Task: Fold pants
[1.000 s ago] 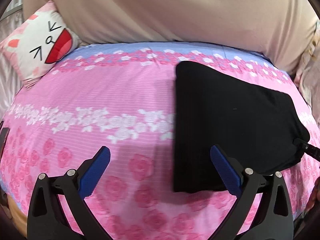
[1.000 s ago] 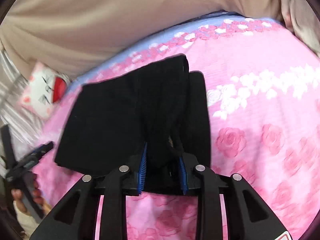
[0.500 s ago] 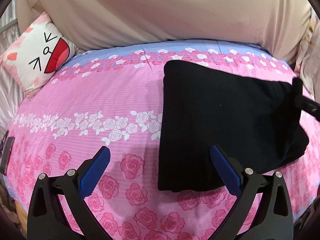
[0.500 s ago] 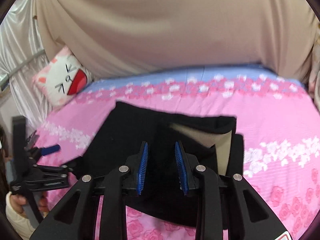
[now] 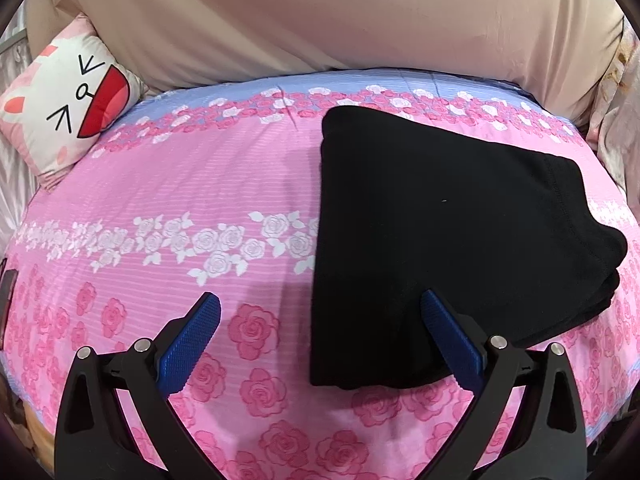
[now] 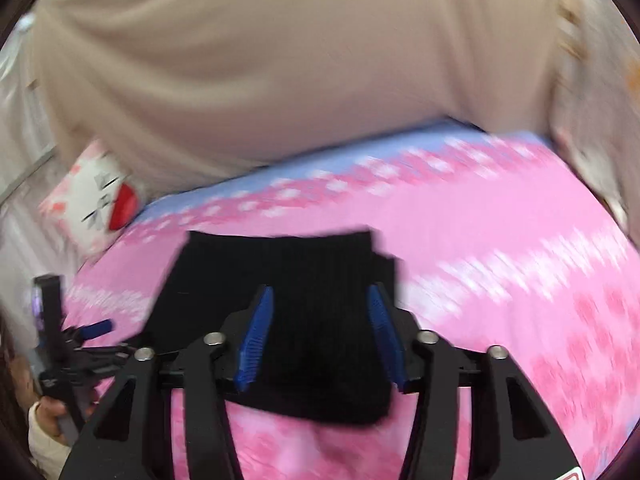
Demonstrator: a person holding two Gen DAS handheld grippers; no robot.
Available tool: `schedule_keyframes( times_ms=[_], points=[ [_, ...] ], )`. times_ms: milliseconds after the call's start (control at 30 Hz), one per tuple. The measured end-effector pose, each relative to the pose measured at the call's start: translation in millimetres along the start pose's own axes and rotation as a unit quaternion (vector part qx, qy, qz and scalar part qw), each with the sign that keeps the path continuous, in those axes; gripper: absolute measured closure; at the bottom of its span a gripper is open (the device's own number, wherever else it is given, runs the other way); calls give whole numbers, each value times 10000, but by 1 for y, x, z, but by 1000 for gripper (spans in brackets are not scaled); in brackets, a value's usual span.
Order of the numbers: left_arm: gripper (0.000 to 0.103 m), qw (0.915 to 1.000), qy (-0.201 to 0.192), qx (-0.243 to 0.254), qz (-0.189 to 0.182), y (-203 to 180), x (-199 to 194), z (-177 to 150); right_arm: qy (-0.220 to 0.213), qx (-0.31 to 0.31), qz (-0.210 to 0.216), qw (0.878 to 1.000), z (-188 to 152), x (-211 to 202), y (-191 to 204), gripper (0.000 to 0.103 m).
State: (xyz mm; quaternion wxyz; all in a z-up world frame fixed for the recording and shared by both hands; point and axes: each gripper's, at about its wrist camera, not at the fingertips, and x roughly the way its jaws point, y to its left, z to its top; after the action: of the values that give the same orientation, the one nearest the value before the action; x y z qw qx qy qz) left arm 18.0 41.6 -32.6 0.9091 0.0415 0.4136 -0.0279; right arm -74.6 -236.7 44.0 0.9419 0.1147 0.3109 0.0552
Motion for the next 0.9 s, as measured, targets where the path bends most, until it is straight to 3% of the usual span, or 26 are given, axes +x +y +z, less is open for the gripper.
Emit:
schedule_keyframes(
  times_ms=[67,133,200,233,300,333,400,533,667,733,833,900],
  points=[
    [5,10000,-15,50,49,-3,-2,-1,228,-339,242,9989,12,29,21,94],
    [5,9999,-17,82,88,-2,-6,-3,557,-565,304,9964,16,67,29,97],
    [5,9999,-38,60,123,2,-10,-6,812,-654,-126,9945,15,102,19,97],
    [5,9999,-48,42,143,7,-12,-7,949,-584,-557,9922,13,120,1,103],
    [5,9998,-76,-25,209,18,-16,-9,899,147,-278,9955,12,126,-34,103],
    [5,9996,-69,-41,269,21,-15,-10,854,549,-467,9937,15,117,-46,103],
    [5,9993,-29,-131,358,30,-12,-9,607,537,-653,9946,23,100,-39,97],
    [5,9992,48,-352,156,34,-4,-4,625,51,505,9968,39,89,34,96],
    [5,9995,-9,-259,191,25,-5,-2,1152,-1130,1089,9809,35,137,132,96],
    [5,9995,-44,-186,236,24,-8,-2,1499,-1397,1148,9720,30,175,161,96],
    [5,9994,-73,-159,304,25,-11,-1,2028,-1518,806,9640,20,239,178,103],
    [5,9993,-71,-125,344,27,-12,-1,2003,-1336,859,9668,25,236,180,103]
  ],
)
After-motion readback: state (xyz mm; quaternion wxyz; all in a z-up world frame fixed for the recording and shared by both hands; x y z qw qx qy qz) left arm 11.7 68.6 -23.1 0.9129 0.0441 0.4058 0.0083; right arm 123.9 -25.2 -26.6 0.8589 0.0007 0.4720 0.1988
